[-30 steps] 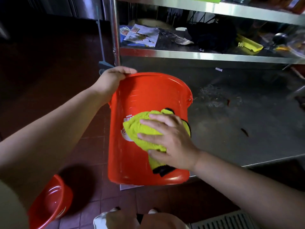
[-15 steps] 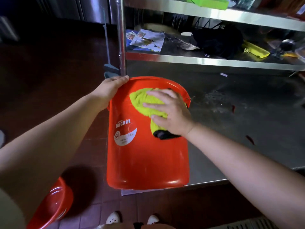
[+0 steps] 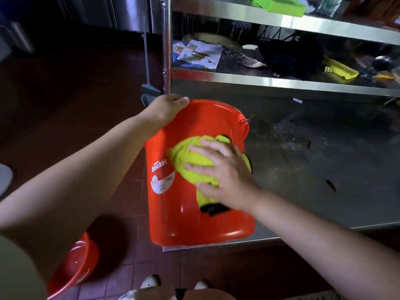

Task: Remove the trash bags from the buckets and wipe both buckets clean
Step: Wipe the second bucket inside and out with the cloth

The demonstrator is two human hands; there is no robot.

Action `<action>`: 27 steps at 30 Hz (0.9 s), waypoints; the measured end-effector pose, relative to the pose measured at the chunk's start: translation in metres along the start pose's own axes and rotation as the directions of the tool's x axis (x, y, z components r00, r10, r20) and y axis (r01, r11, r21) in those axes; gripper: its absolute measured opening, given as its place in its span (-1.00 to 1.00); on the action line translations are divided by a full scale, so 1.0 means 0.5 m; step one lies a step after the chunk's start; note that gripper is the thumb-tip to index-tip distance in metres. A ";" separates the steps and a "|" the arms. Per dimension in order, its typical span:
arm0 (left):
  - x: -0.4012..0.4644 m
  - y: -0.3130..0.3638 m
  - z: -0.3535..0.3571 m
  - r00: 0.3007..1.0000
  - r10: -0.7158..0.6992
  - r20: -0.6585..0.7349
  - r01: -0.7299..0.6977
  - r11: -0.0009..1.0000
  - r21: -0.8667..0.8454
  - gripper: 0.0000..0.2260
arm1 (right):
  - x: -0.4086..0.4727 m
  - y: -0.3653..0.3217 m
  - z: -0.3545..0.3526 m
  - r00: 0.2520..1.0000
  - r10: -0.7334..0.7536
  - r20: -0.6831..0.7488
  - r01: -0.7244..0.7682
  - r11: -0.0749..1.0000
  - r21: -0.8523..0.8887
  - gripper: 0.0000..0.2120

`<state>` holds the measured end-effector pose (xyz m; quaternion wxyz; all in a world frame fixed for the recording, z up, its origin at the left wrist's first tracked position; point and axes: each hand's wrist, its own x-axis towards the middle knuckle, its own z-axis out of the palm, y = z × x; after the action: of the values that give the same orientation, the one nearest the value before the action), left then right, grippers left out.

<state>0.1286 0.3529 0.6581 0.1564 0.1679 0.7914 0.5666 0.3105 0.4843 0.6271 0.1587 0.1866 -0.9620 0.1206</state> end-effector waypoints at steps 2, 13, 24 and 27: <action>0.000 -0.010 -0.009 1.000 -0.011 -0.007 0.011 1.000 -0.021 -0.73 | -0.051 -0.027 0.005 0.997 -0.076 0.027 0.076 0.997 0.010 -0.65; 0.006 -0.035 -0.037 0.997 -0.068 0.023 0.069 0.995 -0.075 -0.78 | 0.017 0.011 0.001 0.994 -0.100 -0.034 0.102 0.993 0.064 -0.68; -0.014 -0.059 -0.048 0.996 -0.076 -0.037 0.071 0.988 -0.134 -0.84 | 0.124 0.070 0.003 0.961 0.237 -0.145 -0.221 0.968 0.119 -0.68; -0.031 -0.066 -0.047 0.997 -0.044 -0.057 0.033 0.983 -0.181 -0.82 | 0.049 0.027 0.007 0.975 0.180 -0.129 -0.165 0.980 0.113 -0.68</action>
<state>0.1294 0.3163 0.6351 0.1579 0.1204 0.7443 0.6376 0.2825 0.4876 0.6300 0.2042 0.1013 -0.9539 0.1954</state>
